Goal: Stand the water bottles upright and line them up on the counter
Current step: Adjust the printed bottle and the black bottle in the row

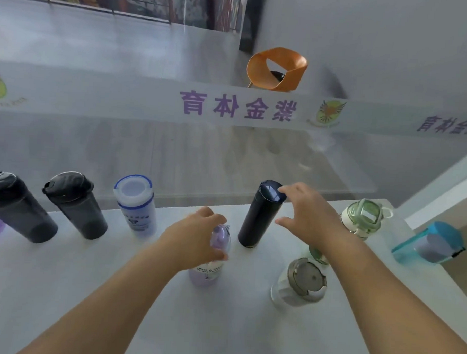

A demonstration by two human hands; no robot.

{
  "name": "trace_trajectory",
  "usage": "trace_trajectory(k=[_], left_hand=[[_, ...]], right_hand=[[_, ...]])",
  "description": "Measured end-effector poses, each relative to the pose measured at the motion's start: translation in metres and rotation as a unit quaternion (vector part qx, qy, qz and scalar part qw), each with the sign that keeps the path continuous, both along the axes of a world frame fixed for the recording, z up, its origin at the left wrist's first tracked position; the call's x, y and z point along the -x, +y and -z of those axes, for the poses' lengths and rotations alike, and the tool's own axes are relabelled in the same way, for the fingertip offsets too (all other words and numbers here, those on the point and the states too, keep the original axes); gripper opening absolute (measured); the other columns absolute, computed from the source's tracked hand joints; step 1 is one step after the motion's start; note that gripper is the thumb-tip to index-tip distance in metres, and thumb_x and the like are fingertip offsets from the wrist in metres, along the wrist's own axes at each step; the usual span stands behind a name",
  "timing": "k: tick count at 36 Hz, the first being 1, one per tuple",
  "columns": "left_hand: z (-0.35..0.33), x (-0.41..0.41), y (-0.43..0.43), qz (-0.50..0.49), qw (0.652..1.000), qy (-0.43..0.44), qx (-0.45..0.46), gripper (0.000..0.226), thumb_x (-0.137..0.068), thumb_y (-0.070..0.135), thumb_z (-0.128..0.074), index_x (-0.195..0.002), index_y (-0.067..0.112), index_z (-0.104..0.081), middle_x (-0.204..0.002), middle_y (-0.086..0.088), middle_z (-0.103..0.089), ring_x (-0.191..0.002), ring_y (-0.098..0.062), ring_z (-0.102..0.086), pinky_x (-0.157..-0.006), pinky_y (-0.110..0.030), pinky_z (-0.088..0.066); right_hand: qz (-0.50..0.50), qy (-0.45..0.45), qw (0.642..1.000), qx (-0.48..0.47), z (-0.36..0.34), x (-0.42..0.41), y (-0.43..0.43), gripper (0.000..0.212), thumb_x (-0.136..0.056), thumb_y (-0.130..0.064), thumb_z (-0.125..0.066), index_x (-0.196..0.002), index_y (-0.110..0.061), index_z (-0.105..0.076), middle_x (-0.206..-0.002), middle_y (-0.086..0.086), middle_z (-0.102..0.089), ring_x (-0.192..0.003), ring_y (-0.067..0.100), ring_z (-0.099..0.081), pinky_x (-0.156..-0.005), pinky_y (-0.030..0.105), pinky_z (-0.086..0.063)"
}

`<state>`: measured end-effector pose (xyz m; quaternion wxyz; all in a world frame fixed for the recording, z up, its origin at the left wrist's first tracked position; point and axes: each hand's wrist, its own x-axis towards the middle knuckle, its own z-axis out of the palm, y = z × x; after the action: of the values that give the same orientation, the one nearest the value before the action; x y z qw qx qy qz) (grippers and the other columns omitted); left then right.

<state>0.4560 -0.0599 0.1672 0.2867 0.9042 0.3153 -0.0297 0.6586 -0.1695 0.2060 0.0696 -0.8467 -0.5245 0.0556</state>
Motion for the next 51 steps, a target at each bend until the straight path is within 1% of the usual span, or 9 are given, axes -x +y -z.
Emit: trace_trajectory(k=[4, 9, 13, 18, 22, 31, 36, 42, 51], left_hand=[[0.004, -0.005, 0.000, -0.027, 0.999, 0.023, 0.016, 0.069, -0.070, 0.047, -0.073, -0.129, 0.035, -0.040, -0.123, 0.006, -0.048, -0.107, -0.019, -0.051, -0.087, -0.033, -0.049], [0.008, -0.008, -0.003, -0.063, 0.998, 0.021, 0.018, 0.069, -0.066, 0.039, -0.075, -0.127, 0.035, -0.042, -0.114, 0.005, -0.049, -0.100, -0.019, -0.052, -0.077, -0.029, -0.046], [0.009, -0.012, -0.006, -0.086, 0.996, 0.013, 0.005, 0.061, -0.070, 0.032, -0.069, -0.126, 0.034, -0.045, -0.109, 0.006, -0.049, -0.093, -0.016, -0.049, -0.066, -0.022, -0.038], [0.008, -0.014, -0.004, -0.104, 0.995, 0.011, 0.006, 0.061, -0.072, 0.033, -0.068, -0.127, 0.032, -0.045, -0.116, 0.003, -0.051, -0.095, -0.015, -0.046, -0.073, -0.025, -0.037], [0.006, -0.018, 0.004, -0.131, 0.991, 0.000, 0.006, 0.060, -0.071, 0.035, -0.070, -0.126, 0.028, -0.047, -0.117, 0.001, -0.053, -0.096, -0.016, -0.048, -0.072, -0.025, -0.038], [0.005, -0.026, 0.034, -0.172, 0.985, -0.008, -0.009, 0.056, -0.070, 0.035, -0.072, -0.120, 0.025, -0.050, -0.116, -0.003, -0.056, -0.094, -0.021, -0.052, -0.069, -0.028, -0.044], [0.006, -0.033, 0.050, -0.187, 0.982, -0.015, -0.022, 0.059, -0.073, 0.031, -0.071, -0.126, 0.022, -0.047, -0.117, -0.007, -0.053, -0.092, -0.021, -0.048, -0.074, -0.029, -0.044], [0.009, -0.040, 0.069, -0.203, 0.978, -0.027, -0.046, 0.063, -0.075, 0.032, -0.071, -0.132, 0.021, -0.045, -0.123, -0.008, -0.053, -0.108, -0.026, -0.052, -0.079, -0.029, -0.042], [0.011, -0.049, 0.086, -0.208, 0.977, -0.032, -0.033, 0.066, -0.076, 0.033, -0.071, -0.134, 0.022, -0.042, -0.126, -0.008, -0.051, -0.111, -0.027, -0.050, -0.086, -0.036, -0.049]], right_hand=[[-0.038, -0.001, 0.999, 0.000, 0.011, -0.012, 0.014, 0.062, -0.081, -0.031, -0.069, -0.136, -0.021, -0.043, -0.132, 0.005, -0.046, -0.115, 0.026, -0.046, -0.091, 0.039, -0.046], [-0.060, 0.017, 0.997, 0.035, 0.020, -0.023, 0.030, 0.070, -0.085, -0.031, -0.065, -0.145, -0.025, -0.030, -0.144, 0.005, -0.035, -0.126, 0.028, -0.039, -0.097, 0.040, -0.042], [-0.071, 0.036, 0.995, 0.068, 0.024, -0.029, 0.041, 0.069, -0.088, -0.028, -0.058, -0.147, -0.030, -0.022, -0.138, 0.007, -0.038, -0.118, 0.029, -0.044, -0.092, 0.039, -0.045], [-0.069, 0.070, 0.992, 0.080, 0.022, -0.034, 0.052, 0.070, -0.085, -0.029, -0.061, -0.145, -0.033, -0.026, -0.125, 0.007, -0.039, -0.110, 0.028, -0.047, -0.090, 0.036, -0.045], [-0.078, 0.091, 0.990, 0.073, 0.020, -0.032, 0.057, 0.060, -0.080, -0.030, -0.065, -0.133, -0.033, -0.038, -0.115, 0.006, -0.038, -0.099, 0.028, -0.047, -0.079, 0.033, -0.044], [-0.093, 0.097, 0.989, 0.059, 0.019, -0.031, 0.069, 0.058, -0.079, -0.032, -0.067, -0.131, -0.031, -0.040, -0.113, 0.006, -0.038, -0.095, 0.028, -0.048, -0.077, 0.032, -0.043], [-0.097, 0.101, 0.989, 0.056, 0.020, -0.031, 0.081, 0.059, -0.080, -0.033, -0.066, -0.132, -0.031, -0.038, -0.113, 0.005, -0.037, -0.095, 0.027, -0.048, -0.075, 0.031, -0.042], [-0.097, 0.094, 0.989, 0.055, 0.022, -0.029, 0.096, 0.056, -0.080, -0.032, -0.065, -0.131, -0.030, -0.041, -0.112, 0.007, -0.039, -0.099, 0.028, -0.048, -0.083, 0.035, -0.048], [-0.097, 0.089, 0.990, 0.053, 0.022, -0.029, 0.111, 0.056, -0.081, -0.033, -0.065, -0.131, -0.029, -0.041, -0.112, 0.008, -0.040, -0.098, 0.029, -0.048, -0.086, 0.039, -0.050]])
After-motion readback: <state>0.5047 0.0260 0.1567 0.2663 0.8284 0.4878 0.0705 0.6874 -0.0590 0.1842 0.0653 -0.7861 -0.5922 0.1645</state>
